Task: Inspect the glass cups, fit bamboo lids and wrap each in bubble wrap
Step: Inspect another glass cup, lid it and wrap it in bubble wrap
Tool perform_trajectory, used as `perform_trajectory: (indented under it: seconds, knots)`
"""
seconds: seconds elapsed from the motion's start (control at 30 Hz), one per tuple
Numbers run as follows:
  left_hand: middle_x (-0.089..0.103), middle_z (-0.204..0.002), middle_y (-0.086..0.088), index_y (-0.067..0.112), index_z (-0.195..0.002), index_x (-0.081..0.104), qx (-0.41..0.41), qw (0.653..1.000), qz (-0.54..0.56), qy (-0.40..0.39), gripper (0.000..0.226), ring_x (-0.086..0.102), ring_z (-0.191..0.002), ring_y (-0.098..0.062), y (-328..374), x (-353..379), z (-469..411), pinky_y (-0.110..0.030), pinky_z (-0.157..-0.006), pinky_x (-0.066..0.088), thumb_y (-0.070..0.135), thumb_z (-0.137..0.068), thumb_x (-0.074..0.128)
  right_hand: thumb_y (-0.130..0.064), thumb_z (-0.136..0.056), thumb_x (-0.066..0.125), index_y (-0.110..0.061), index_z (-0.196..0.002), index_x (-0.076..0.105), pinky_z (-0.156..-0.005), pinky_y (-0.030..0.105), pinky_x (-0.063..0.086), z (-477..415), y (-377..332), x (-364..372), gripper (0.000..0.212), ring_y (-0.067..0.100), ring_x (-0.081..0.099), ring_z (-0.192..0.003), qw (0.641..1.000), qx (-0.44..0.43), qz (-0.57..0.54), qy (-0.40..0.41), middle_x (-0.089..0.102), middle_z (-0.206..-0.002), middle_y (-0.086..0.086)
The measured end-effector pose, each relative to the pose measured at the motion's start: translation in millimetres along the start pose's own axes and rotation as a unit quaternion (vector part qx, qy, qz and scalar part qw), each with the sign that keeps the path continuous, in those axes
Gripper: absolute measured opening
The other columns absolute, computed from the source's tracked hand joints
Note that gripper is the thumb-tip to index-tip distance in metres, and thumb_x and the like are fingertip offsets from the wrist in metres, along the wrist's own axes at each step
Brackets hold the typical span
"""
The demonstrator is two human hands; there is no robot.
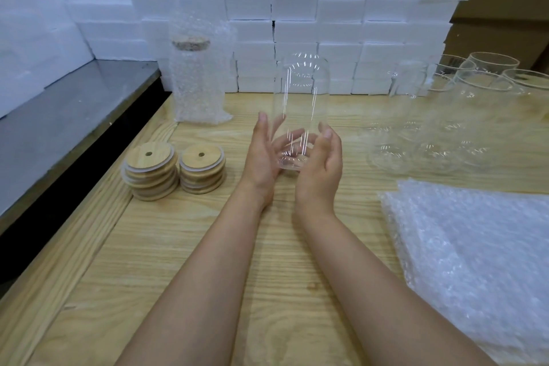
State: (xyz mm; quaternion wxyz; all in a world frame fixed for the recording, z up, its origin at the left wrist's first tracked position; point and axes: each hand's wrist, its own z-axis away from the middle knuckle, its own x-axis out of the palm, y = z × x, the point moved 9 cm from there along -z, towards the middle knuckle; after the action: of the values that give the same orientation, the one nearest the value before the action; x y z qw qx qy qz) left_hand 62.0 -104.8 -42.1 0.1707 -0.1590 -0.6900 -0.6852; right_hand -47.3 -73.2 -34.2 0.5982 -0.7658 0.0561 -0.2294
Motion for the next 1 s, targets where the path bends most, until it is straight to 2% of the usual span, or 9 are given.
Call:
perform_trajectory:
  seconds: [0.13,0.27,0.33,0.47,0.6,0.7,0.8,0.93,1.0]
  knots:
    - [0.073,-0.1,-0.004,0.023,-0.115,0.057,0.007,0.999,0.007,-0.032,0.055,0.069,-0.083,-0.019,2,7,3,-0.033,-0.072,0.053,0.058,-0.076,0.044,-0.031,-0.104,0.033,-0.037,-0.106,0.055,-0.081,0.041,0.057,-2,2,2,0.023,0.003,0.063,-0.082,0.999,0.028,-0.026,-0.009,0.063,-0.092,-0.009]
    - [0.069,-0.109,-0.007,0.02,-0.118,0.057,0.025,0.999,0.029,-0.002,0.051,0.067,-0.088,-0.02,4,1,2,-0.037,-0.078,0.053,0.049,-0.078,0.053,-0.033,-0.104,0.032,-0.032,-0.113,0.056,-0.089,0.051,0.053,-2,8,8,0.025,0.011,0.063,-0.091,0.999,0.045,-0.006,-0.024,0.065,-0.099,-0.007]
    - [0.068,-0.108,-0.006,0.018,-0.119,0.058,0.039,0.998,0.051,0.023,0.039,0.066,-0.096,-0.02,5,-4,1,-0.043,-0.087,0.052,0.041,-0.087,0.054,-0.035,-0.104,0.034,-0.026,-0.118,0.056,-0.093,0.045,0.051,-2,5,8,0.028,0.012,0.062,-0.095,0.999,0.029,0.014,-0.026,0.064,-0.109,-0.002]
    - [0.069,-0.106,0.006,0.025,-0.115,0.06,0.076,0.995,0.045,0.045,0.029,0.067,-0.101,-0.013,9,-9,-1,-0.048,-0.091,0.051,0.039,-0.09,0.059,-0.048,-0.092,0.05,-0.025,-0.132,0.045,-0.078,0.004,0.041,3,-11,9,0.047,0.004,0.053,-0.099,0.998,-0.04,0.034,-0.035,0.046,-0.123,0.002]
    - [0.06,-0.125,0.003,0.029,-0.122,0.056,0.076,0.996,0.012,0.054,0.064,0.06,-0.114,-0.016,8,-8,1,-0.047,-0.102,0.046,0.054,-0.065,0.071,-0.04,-0.083,0.07,-0.034,-0.127,0.041,-0.086,0.018,0.043,5,-12,13,0.054,0.017,0.047,-0.106,0.995,-0.05,0.071,-0.054,0.038,-0.119,0.001]
    - [0.058,-0.117,0.003,0.03,-0.116,0.057,0.077,0.996,0.025,0.044,0.044,0.059,-0.106,-0.015,8,-7,1,-0.048,-0.104,0.041,0.048,-0.076,0.063,-0.033,-0.085,0.068,-0.028,-0.131,0.041,-0.088,0.025,0.044,3,-12,13,0.053,0.021,0.047,-0.11,0.994,-0.05,0.08,-0.054,0.039,-0.119,0.003]
    - [0.059,-0.115,0.0,0.029,-0.118,0.056,0.067,0.996,0.049,0.039,0.031,0.063,-0.098,-0.013,9,-7,-1,-0.042,-0.092,0.046,0.046,-0.093,0.052,-0.035,-0.091,0.061,-0.024,-0.136,0.041,-0.087,0.023,0.046,0,-6,11,0.05,0.018,0.051,-0.109,0.995,-0.039,0.076,-0.05,0.043,-0.123,0.003]
    - [0.061,-0.113,-0.007,0.025,-0.117,0.052,0.056,0.995,0.063,0.057,0.03,0.059,-0.11,-0.024,11,-11,-1,-0.042,-0.096,0.045,0.044,-0.1,0.036,-0.036,-0.099,0.047,-0.019,-0.142,0.041,-0.082,0.005,0.042,-3,2,9,0.047,-0.014,0.053,-0.102,0.998,-0.015,0.047,-0.042,0.051,-0.118,-0.014]
    - [0.059,-0.123,-0.013,0.02,-0.118,0.049,0.031,0.996,0.061,0.063,0.036,0.058,-0.115,-0.025,6,-12,0,-0.042,-0.101,0.043,0.047,-0.099,0.036,-0.036,-0.101,0.042,-0.02,-0.14,0.044,-0.097,0.024,0.047,-6,9,7,0.043,-0.003,0.056,-0.113,0.999,0.024,0.007,-0.033,0.058,-0.122,-0.008]
